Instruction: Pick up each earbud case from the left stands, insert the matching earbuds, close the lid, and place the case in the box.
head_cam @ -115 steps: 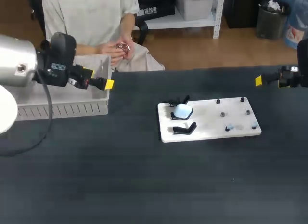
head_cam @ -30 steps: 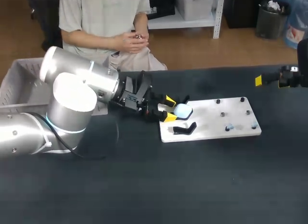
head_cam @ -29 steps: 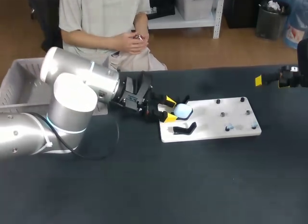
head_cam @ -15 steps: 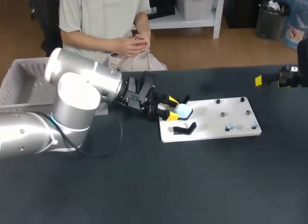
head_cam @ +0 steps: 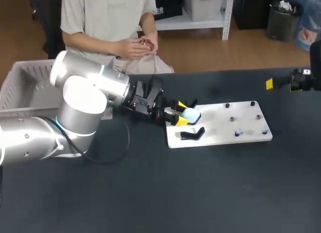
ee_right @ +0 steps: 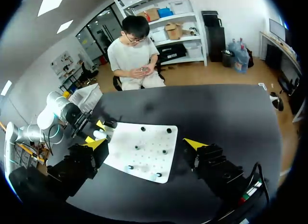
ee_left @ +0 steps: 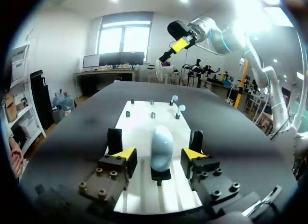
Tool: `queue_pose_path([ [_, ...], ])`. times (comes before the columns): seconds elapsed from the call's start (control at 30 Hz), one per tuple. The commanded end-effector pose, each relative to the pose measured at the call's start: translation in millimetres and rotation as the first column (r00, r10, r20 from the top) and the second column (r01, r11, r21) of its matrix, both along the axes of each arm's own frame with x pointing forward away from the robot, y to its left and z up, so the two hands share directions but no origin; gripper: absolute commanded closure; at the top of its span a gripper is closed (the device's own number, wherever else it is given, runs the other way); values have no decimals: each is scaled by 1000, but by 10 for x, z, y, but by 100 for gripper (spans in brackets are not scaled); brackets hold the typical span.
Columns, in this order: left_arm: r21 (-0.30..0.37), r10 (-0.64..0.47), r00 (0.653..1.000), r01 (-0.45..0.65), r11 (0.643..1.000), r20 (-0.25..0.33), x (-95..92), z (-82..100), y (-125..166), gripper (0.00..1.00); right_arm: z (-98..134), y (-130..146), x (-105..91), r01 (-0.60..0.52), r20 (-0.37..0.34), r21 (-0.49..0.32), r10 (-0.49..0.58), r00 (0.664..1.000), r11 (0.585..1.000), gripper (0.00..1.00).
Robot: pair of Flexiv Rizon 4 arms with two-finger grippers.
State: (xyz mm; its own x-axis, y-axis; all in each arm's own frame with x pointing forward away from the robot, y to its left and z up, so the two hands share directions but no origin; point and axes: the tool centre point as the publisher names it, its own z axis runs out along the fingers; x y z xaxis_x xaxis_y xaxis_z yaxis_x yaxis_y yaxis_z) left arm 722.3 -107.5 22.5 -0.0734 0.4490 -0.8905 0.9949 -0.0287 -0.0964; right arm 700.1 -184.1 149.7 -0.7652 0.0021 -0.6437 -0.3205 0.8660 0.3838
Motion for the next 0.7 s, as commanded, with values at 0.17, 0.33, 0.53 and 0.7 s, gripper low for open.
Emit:
queue_pose_path([
  [0.17,-11,-5,1000,5,1000,1,36,-36,-57,38,-1,-7,4,-3,-1,1,3,1000,1000,0],
  [0.33,-17,-4,1000,4,1000,0,31,-41,-80,44,-1,-7,4,-3,-1,1,3,1000,1000,0],
  [0.53,-16,-2,1000,2,1000,4,34,-50,-95,50,-1,-7,4,-3,-1,1,3,1000,1000,0],
  [0.7,-16,-1,1000,1,1000,8,36,-55,-95,51,-1,-7,4,-3,-1,1,3,1000,1000,0],
])
